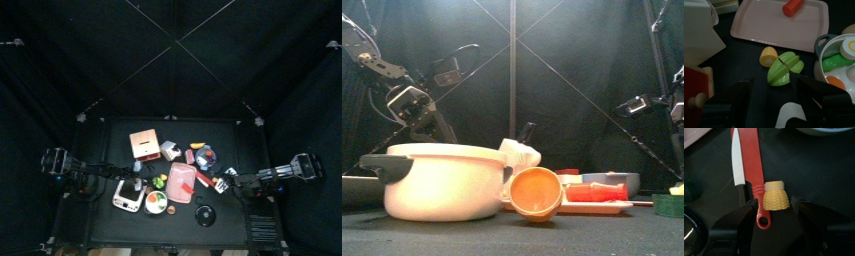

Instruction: Grab corn bottom

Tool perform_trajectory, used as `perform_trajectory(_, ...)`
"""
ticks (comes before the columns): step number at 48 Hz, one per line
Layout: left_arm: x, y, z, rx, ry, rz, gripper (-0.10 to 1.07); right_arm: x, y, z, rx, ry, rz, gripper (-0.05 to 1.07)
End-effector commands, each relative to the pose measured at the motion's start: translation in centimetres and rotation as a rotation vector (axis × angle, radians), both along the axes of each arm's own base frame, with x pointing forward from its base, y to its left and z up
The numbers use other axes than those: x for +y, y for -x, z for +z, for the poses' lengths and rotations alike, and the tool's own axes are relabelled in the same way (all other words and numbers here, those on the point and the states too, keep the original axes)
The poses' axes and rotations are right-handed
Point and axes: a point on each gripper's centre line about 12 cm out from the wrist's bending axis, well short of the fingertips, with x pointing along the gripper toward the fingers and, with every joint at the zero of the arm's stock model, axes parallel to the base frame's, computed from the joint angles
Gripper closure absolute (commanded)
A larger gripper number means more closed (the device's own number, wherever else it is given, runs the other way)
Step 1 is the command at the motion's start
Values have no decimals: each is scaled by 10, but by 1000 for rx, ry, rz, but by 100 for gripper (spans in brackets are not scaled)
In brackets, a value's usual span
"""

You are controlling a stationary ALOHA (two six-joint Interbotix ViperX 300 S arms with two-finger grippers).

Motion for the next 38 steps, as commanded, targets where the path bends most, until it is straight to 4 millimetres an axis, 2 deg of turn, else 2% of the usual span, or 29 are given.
perform_trajectory(1,0,-3,4,-19,-3,3,6,-2,-5,4,-15,15,7,14)
perform_trajectory(16,0,-3,4,-19,-3,3,6,-4,-1,-9,46,24,3,17)
perform_trajectory(20,0,-3,4,-17,-3,2,6,-5,-2,-10,38,22,4,21)
perform_trajectory(31,0,-2,3,-16,-3,2,6,-3,-7,-6,0,19,26,41)
perform_trajectory(38,1,-2,3,-14,-3,4,6,-3,-12,4,-26,25,26,42)
